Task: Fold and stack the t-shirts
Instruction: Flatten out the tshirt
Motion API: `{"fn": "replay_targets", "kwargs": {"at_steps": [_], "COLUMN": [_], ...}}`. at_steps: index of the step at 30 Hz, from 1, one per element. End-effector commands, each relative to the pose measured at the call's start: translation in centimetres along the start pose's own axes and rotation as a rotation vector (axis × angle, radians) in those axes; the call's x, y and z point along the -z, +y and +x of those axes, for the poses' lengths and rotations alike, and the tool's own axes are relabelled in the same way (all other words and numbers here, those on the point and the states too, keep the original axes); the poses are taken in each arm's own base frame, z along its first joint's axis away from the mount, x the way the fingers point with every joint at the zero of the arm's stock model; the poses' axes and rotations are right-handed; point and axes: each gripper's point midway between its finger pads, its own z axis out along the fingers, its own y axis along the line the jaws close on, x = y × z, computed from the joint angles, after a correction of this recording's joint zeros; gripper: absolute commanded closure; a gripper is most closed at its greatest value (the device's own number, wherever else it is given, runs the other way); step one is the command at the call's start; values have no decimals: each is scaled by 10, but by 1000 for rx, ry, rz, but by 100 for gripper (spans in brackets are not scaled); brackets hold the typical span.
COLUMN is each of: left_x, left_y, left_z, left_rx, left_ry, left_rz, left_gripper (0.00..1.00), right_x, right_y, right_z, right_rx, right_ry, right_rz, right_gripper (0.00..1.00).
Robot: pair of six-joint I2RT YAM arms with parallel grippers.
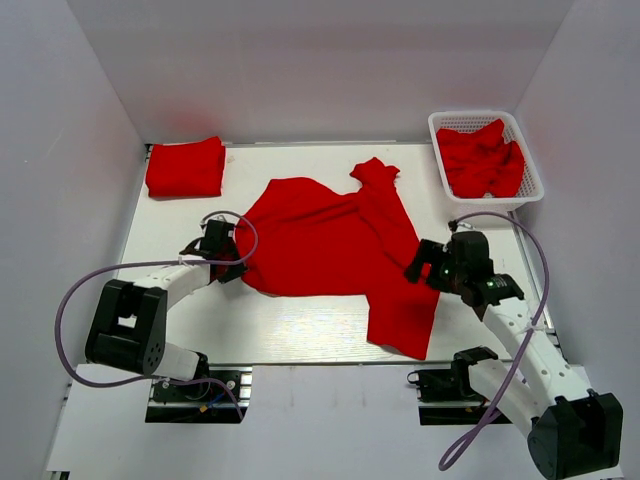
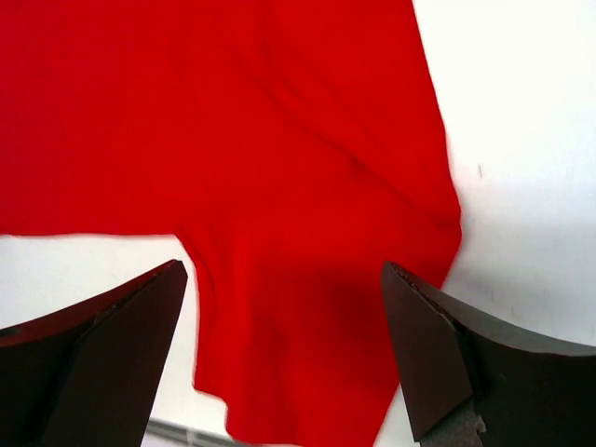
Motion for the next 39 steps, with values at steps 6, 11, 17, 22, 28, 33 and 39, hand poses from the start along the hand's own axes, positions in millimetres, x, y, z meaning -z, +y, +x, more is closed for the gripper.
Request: {"fn": "replay_targets", "kwargs": {"at_steps": [6, 11, 17, 22, 28, 33, 39], "left_x": [7, 25, 33, 35, 34, 34, 38], "left_y": [3, 7, 11, 11, 14, 13, 20], "left_z": [22, 10, 4, 5, 2, 0, -10], "left_rx": [-30, -14, -2, -2, 5, 5, 13], "left_ry": [23, -56, -64, -64, -64, -65, -83], "left_rz": [54, 50, 15, 15, -2, -2, -51], "left_gripper": [100, 100, 100, 100, 100, 100, 100], "right_x": [20, 31, 26, 25, 27, 23, 7], "right_y": [-22, -27, -20, -15, -11, -15, -14], "right_z": [70, 98, 118, 141, 157, 175, 168], "right_rx": [-155, -196, -263, -288, -303, -319, -239], "right_ry": [246, 338, 410, 522, 567, 610, 575], "right_rz": [120, 162, 156, 203, 260, 331, 397], "right_gripper": [10, 10, 10, 10, 10, 10, 15]}}
